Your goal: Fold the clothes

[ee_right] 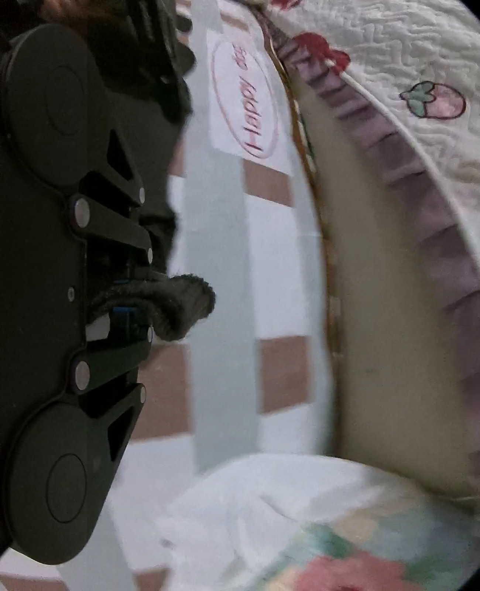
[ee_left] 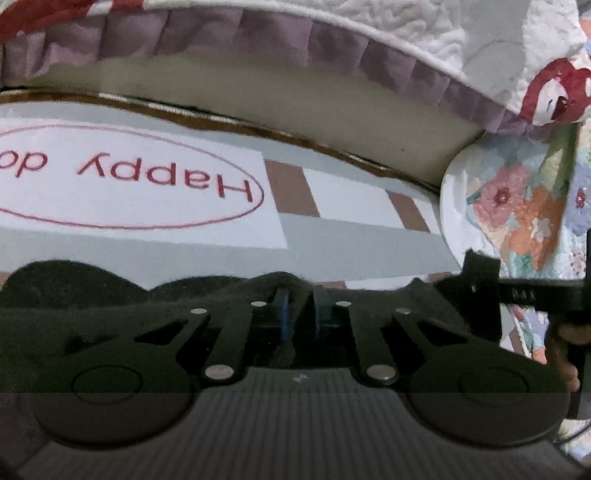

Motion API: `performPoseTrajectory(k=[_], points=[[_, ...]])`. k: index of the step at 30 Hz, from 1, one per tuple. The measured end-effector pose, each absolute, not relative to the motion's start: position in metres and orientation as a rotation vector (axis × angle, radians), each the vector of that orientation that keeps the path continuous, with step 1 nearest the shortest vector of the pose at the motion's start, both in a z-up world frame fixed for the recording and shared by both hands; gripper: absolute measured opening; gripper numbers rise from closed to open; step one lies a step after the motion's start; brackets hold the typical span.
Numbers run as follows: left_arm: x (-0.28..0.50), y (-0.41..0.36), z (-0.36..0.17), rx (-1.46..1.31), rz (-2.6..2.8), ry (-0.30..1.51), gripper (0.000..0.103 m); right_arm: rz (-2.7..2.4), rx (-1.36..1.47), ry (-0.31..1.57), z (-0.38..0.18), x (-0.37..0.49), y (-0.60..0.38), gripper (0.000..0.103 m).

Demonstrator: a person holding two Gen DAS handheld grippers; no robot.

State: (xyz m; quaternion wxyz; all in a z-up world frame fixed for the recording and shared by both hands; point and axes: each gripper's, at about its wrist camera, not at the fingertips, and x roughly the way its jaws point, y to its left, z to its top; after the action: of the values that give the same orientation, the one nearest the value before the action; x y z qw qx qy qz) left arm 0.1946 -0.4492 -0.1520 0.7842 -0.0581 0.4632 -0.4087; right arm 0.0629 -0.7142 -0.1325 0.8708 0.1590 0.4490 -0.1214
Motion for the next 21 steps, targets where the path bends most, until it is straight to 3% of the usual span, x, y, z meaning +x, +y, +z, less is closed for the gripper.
performPoseTrajectory(k=[7, 14, 18, 21], points=[[0.178, -0.473, -0.114, 0.074, -0.898, 0.792, 0.009, -0.289, 0.365, 0.884, -0.131, 0.06, -0.732, 0.01], [0.182, -0.467, -0.128, 0.066, -0.81, 0.841, 0.008, -0.256, 0.38, 0.786, -0.119, 0.061, -0.72, 0.01], [0.174, -0.471, -0.117, 0.087, -0.834, 0.774, 0.008, -0.265, 0.34, 0.749, -0.109, 0.062, -0.716, 0.01], [0.165, -0.495, -0.106, 0.268, -0.825, 0.696, 0.007, -0.254, 0.303, 0.759, -0.108, 0.065, -0.713, 0.01]])
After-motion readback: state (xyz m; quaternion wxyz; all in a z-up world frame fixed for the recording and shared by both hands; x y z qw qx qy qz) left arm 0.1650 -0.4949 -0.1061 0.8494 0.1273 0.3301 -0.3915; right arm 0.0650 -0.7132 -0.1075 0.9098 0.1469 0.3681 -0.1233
